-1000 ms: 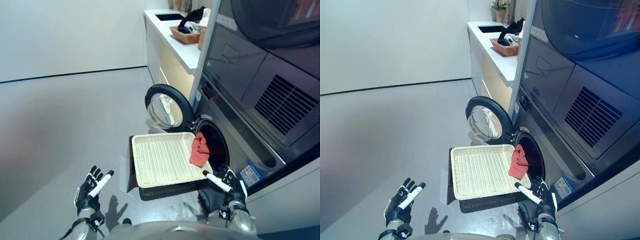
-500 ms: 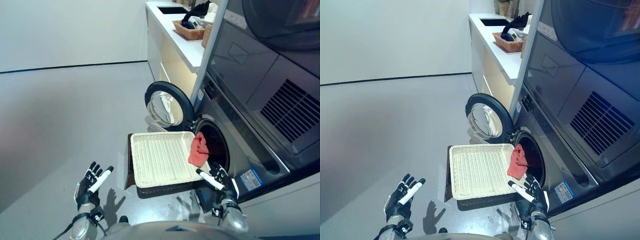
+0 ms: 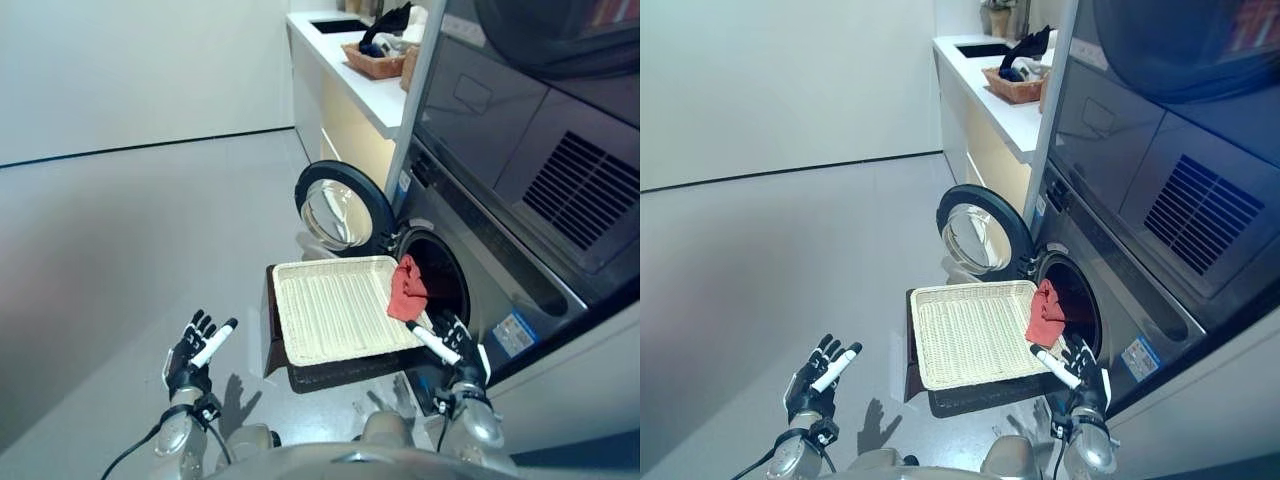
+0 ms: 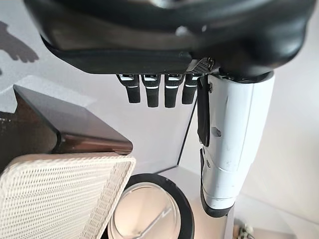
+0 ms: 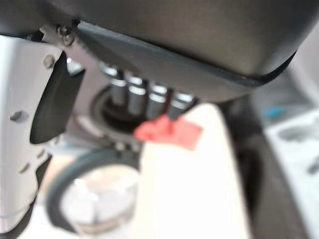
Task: Pick up the clothes and place them into the washing machine
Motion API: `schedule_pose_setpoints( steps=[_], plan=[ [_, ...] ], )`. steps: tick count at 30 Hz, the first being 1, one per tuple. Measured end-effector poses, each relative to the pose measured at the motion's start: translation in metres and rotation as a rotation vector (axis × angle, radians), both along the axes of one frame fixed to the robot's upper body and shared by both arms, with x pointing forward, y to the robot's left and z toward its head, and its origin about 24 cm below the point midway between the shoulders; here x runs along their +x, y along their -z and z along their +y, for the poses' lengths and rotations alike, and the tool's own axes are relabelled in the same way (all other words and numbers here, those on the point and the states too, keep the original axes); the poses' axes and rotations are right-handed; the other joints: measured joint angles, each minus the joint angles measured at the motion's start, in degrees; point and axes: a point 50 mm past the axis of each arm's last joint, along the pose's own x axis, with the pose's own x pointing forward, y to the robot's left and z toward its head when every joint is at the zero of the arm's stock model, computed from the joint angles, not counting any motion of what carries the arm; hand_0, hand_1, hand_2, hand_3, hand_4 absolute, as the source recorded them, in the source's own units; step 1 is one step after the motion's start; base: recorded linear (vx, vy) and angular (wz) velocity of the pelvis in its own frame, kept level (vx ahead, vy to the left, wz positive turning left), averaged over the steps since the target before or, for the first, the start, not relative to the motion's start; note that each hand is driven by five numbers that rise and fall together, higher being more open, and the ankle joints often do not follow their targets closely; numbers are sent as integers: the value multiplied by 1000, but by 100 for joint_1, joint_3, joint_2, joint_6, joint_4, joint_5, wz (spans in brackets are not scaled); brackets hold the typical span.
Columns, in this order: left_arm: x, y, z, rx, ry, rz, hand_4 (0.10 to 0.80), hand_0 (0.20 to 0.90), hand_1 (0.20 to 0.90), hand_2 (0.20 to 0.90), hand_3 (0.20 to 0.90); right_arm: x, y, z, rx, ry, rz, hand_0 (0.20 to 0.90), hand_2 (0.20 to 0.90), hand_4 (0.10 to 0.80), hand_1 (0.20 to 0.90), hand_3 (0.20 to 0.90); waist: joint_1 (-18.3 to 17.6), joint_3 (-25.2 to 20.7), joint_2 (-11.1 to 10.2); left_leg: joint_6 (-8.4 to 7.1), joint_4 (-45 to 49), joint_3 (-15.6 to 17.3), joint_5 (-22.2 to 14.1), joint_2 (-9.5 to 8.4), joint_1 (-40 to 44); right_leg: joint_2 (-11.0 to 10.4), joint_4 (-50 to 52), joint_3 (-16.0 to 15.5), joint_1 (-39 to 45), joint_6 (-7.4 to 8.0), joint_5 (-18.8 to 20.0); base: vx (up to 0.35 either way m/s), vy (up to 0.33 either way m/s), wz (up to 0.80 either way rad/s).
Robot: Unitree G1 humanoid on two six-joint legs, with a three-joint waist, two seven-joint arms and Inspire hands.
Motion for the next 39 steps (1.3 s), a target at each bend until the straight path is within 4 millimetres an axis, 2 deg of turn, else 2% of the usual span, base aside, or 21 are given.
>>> schedule_pose_setpoints(
  steps=[1,2,3,4,5,6,7,8,10,11,12,13,15,16,19,21,23,27,32,36,39],
  plan=[
    [-3,1,2,-2,-21,6,800,900,900,900,900,3,-4,-1,-8,-15,-22,900,900,800,900,900,-41,85,112,134,-30,-63,81,33,150,9,-42,-107,38,225,-106,236,-122,-27],
    [-9,6,6,-7,-51,46,800,900,900,900,900,5,-3,1,-2,-26,-8,900,900,800,900,900,-37,126,73,186,-107,-68,31,-61,224,-67,-80,-43,-11,300,-344,298,-174,-22],
    [-15,10,8,-12,-78,69,800,900,900,900,900,4,-3,1,-1,-29,-4,900,900,800,900,900,-89,129,127,203,-239,-89,33,-30,180,-35,-421,-72,76,388,-601,267,-161,-4],
    [-13,8,10,-4,-69,62,800,900,900,900,900,3,-3,-1,-4,-19,-3,900,900,800,900,900,-102,147,105,198,-418,-103,40,-33,104,-69,-773,-44,148,520,-700,148,-98,26],
    [-13,7,11,1,-63,60,800,900,900,900,900,0,0,-1,6,5,8,900,900,800,900,900,-128,73,-78,23,-815,-148,78,-207,199,-143,-1384,-78,244,490,-842,122,-103,36],
    [-12,5,13,12,-60,53,800,900,900,900,900,0,-1,0,17,23,-1,900,900,800,900,900,-196,72,-252,119,-380,-52,99,-392,69,-302,-1748,-118,350,501,-1154,85,-150,22],
    [-15,8,10,-3,-77,61,800,900,900,900,900,6,-9,-5,-16,7,-48,900,900,800,900,900,-264,137,-169,226,954,98,-568,-343,15,-280,-2150,-11,543,750,-1131,118,-191,0],
    [-17,14,4,-40,-106,79,800,900,900,900,900,10,-9,-9,-40,-17,-35,900,900,800,900,900,-261,207,-41,295,827,39,-912,-314,197,-178,-1975,111,508,733,-1014,113,-189,-16],
    [-20,18,-6,-79,-134,83,800,900,900,900,900,-5,-1,-9,-42,-16,37,900,900,800,900,900,-238,19,-3,286,543,-65,-893,-334,248,-125,-1964,260,478,686,-870,97,-148,13],
    [-17,15,-9,-76,-143,63,800,900,900,900,900,-10,2,-4,-38,-16,56,900,900,800,900,900,-228,-62,-53,240,257,-135,-750,-315,239,-90,-1924,241,491,674,-874,110,-166,57],
    [-16,14,-7,-62,-149,59,800,900,900,900,900,-10,4,3,-14,-5,57,900,900,800,900,900,-219,-155,-239,102,-13,-150,-544,-283,226,-75,-2041,163,556,595,-899,113,-178,56],
    [-17,14,-6,-65,-169,64,800,900,900,900,900,-6,4,7,-6,-11,50,900,900,800,900,900,-217,-173,-242,-21,-193,-174,-333,-148,250,6,-2187,39,580,539,-754,85,-187,42],
    [-17,14,-5,-75,-188,65,800,900,900,900,900,-2,2,10,-5,-29,39,900,900,800,900,900,-210,-217,-211,-201,-346,-249,-176,79,250,237,-2341,-92,630,467,-704,50,-145,15],
    [-17,14,-5,-77,-192,61,800,900,900,900,900,3,0,11,-5,-37,25,900,900,800,900,900,-137,-239,-213,-304,-468,-283,-60,189,291,354,-2391,-147,631,340,-612,19,-162,-8],
    [-16,15,-9,-98,-186,61,800,900,900,900,900,10,-2,11,-17,-56,8,900,900,800,900,900,-96,-330,-147,-448,-911,-346,136,430,579,602,-2405,-229,744,137,-496,8,-130,-2],
    [-10,14,-16,-109,-153,53,800,900,900,900,900,11,-3,8,-27,-55,3,900,900,800,900,900,-130,-412,-45,-565,-1286,-417,334,530,748,698,-2415,-325,822,29,-517,23,-81,18],
    [-8,14,-22,-119,-130,49,800,900,900,900,900,11,-3,6,-33,-55,9,900,900,800,900,900,-219,-500,54,-618,-1612,-419,502,610,892,782,-2469,-352,856,-3,-530,5,-49,8],
    [-4,14,-27,-138,-123,35,800,900,900,900,900,6,0,3,-44,-32,26,900,900,800,900,900,-285,-532,184,-643,-1999,-419,654,663,1110,830,-2634,-444,1002,-14,-533,-8,-16,3],
    [-9,15,-26,-137,-128,47,800,900,900,900,900,-3,4,1,-46,-18,52,900,900,800,900,900,-312,-556,316,-635,-2314,-368,769,658,1247,842,-2781,-442,1027,23,-509,-6,18,-2],
    [-11,16,-26,-136,-130,50,800,900,900,900,900,-4,4,-3,-51,-1,54,900,900,800,900,900,-313,-525,337,-624,-2381,-304,779,630,1325,833,-2763,-374,1026,23,-509,-32,86,-7],
    [-9,15,-26,-135,-120,44,800,900,900,900,900,-2,2,-6,-55,12,46,900,900,800,900,900,-292,-472,307,-589,-2377,-279,762,541,1393,771,-2676,-282,1017,65,-532,-31,111,-10]
  ],
)
